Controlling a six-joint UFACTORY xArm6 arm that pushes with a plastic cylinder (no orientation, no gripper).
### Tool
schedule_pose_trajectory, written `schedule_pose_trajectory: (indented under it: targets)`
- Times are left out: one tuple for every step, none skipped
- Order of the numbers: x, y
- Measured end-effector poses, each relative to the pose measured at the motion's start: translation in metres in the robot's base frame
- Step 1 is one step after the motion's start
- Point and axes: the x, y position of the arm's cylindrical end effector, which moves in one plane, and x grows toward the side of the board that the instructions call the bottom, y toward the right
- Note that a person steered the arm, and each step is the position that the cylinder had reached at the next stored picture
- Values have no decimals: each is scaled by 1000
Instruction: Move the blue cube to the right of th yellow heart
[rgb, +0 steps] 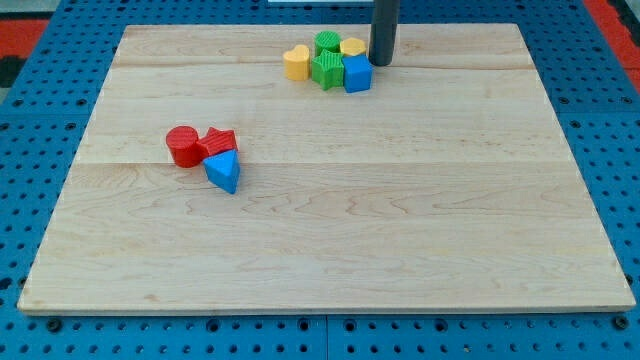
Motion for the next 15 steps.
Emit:
schedule_pose_trajectory:
  targets:
    - [6, 37]
    - [37, 56]
    - [57, 44]
    - [40, 18]
    - [3, -19]
    - [-14, -32]
    - [-24, -23]
    - [-10, 17]
    - [19, 17]
    - [32, 17]
    - [29, 7]
    - [14, -31]
    - [3, -66]
    - [-2, -64]
    - [14, -23]
